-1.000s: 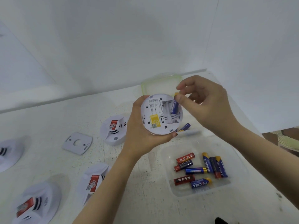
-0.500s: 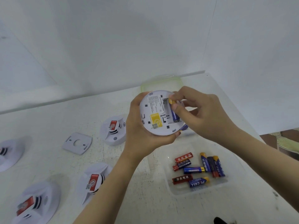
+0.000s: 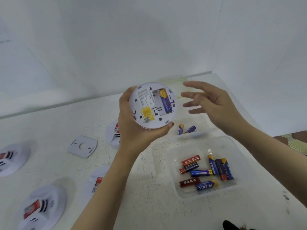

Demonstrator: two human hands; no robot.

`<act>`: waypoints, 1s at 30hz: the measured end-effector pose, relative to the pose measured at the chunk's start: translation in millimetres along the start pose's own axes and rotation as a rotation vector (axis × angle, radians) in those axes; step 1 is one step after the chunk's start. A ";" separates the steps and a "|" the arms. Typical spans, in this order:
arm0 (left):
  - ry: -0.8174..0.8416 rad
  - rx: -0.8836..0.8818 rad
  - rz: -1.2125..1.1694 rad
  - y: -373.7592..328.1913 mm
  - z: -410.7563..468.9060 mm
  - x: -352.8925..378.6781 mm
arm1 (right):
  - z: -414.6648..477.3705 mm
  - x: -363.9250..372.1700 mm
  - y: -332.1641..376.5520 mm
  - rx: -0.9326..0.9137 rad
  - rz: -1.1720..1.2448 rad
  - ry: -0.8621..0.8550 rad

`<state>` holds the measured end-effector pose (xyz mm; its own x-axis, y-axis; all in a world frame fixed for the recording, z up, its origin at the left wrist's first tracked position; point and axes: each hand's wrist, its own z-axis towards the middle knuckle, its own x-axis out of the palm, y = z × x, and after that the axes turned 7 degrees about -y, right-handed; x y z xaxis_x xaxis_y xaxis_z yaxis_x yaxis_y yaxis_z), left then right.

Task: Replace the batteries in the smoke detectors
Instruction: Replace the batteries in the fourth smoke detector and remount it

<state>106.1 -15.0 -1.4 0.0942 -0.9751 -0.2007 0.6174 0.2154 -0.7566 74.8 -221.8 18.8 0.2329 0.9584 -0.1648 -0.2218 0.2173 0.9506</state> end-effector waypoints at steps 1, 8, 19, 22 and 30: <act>-0.005 -0.001 0.011 1.2 0.6 -2.5 | 4.2 -5.0 -5.9 0.013 -0.111 0.028; 0.046 -0.051 0.010 7.1 -6.6 -1.0 | 25.2 -8.3 -27.0 0.092 -0.898 0.610; 0.094 -0.071 0.013 20.1 -14.0 7.0 | 35.3 5.2 -19.6 0.074 -1.063 0.784; 0.104 -0.081 0.026 22.2 -15.4 8.7 | 34.2 6.5 -20.8 0.049 -1.002 0.752; 0.109 -0.059 0.018 24.0 -16.2 10.3 | 22.4 -2.7 -21.0 -0.126 -0.644 0.351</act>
<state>109.2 -19.0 -31.7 0.0175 -0.9603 -0.2784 0.5688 0.2385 -0.7872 100.1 -233.1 5.2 0.0416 0.6319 -0.7739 -0.2552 0.7556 0.6033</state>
